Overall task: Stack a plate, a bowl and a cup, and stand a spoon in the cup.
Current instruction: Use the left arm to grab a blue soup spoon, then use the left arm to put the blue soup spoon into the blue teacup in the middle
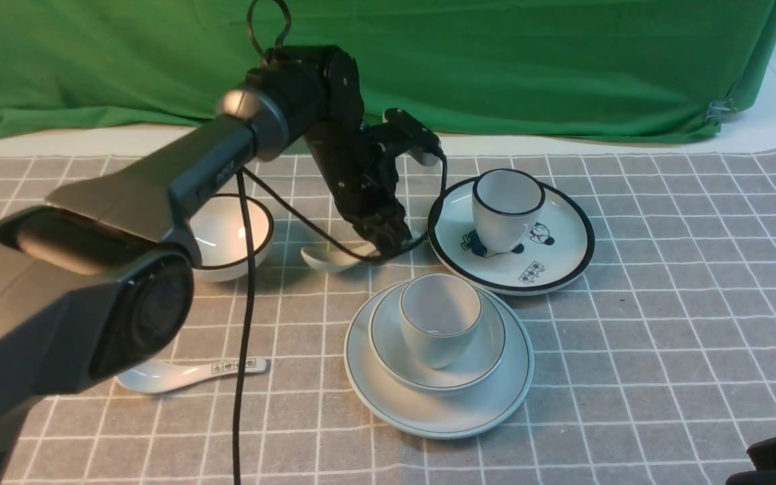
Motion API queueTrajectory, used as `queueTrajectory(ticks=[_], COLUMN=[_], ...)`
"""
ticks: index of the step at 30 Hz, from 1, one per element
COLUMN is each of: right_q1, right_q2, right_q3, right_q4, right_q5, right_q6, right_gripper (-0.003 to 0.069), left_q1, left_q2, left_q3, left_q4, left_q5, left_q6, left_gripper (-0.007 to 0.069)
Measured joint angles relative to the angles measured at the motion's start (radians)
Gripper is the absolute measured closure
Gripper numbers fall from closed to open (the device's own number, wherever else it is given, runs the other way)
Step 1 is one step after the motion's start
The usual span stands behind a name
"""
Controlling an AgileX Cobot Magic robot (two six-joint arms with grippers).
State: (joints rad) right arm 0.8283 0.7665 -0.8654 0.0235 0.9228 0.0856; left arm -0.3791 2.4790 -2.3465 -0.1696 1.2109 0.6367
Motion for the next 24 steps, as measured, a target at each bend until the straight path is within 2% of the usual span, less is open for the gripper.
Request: queueTrajectory(ticks=[4,7,12,13,16,19,20,24], right_q1=[0.000,0.000,0.000,0.000,0.000,0.000,0.000,0.000], right_q2=[0.000,0.000,0.000,0.000,0.000,0.000,0.000,0.000], right_q3=[0.000,0.000,0.000,0.000,0.000,0.000,0.000,0.000], right_q4=[0.000,0.000,0.000,0.000,0.000,0.000,0.000,0.000], right_q5=[0.000,0.001,0.001,0.001,0.000,-0.008,-0.014,-0.049], right_q6=[0.000,-0.004,-0.013,-0.014,-0.013,-0.013,-0.013,-0.013], right_gripper=[0.0418,0.0418,0.0418,0.0418,0.0421,0.0426,0.0426,0.0426], left_q1=[-0.001,-0.007,-0.056,-0.060,-0.112,-0.191,-0.217,-0.303], left_q2=[-0.139,-0.361,-0.599,-0.609,-0.763,-0.946,-0.984,-1.024], left_q3=[0.043,0.182,0.489,0.506,0.779,1.154,1.266,1.472], left_q4=[-0.019,-0.116,-0.193,-0.193,-0.204,-0.251,-0.272,-0.280], left_q5=[-0.003,-0.016,-0.216,-0.216,-0.418,-0.856,-1.054,-1.524], left_q6=[-0.071,-0.068,-0.059,-0.059,-0.050,-0.019,-0.010,-0.058], left_gripper=[0.0517,0.0517,0.0517,0.0517,0.0517,0.0517,0.0517,0.0517])
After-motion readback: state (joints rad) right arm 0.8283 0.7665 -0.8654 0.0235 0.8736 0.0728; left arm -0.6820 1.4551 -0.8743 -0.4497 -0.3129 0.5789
